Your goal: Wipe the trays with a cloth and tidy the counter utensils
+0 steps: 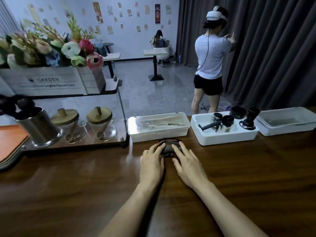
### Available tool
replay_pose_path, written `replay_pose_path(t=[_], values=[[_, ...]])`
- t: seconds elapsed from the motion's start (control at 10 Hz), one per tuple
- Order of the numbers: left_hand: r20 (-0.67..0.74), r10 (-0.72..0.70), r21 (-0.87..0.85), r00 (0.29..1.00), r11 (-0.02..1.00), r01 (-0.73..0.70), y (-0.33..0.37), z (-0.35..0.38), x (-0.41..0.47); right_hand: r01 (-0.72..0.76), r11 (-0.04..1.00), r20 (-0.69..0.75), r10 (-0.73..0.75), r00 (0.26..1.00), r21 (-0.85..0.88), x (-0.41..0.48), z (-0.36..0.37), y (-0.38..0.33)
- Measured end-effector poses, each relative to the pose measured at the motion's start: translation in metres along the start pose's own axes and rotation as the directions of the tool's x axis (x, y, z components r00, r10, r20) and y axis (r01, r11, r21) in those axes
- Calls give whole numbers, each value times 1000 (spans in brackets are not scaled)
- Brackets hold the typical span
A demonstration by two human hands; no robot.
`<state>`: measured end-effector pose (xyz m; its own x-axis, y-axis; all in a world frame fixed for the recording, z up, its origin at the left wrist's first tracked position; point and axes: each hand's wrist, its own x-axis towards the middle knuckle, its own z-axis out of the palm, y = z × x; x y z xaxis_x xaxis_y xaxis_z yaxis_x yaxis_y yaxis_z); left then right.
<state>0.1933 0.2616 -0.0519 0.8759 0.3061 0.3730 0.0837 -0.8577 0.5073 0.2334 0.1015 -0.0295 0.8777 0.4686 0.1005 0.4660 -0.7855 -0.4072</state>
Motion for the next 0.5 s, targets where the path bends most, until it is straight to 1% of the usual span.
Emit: replay_pose_path(t=[0.2,0.3,0.4,0.5], values=[[-18,15,-7,1000,1000,-15,0,-3,-4,10,1000,16,-10,1000,9,-1,-1,-2],[-3,-12,-6,1000,1000,12,1,-2,-7,23,999,46,-24,999,24,-1,-7,-2],[38,-70,-26,997,997,71,13,-6,-14,42,996,68,-48,997,83,0,-9,5],[55,-121,-89,991,988,125,22,-21,-9,42,962,113,-75,991,270,8,-22,7]])
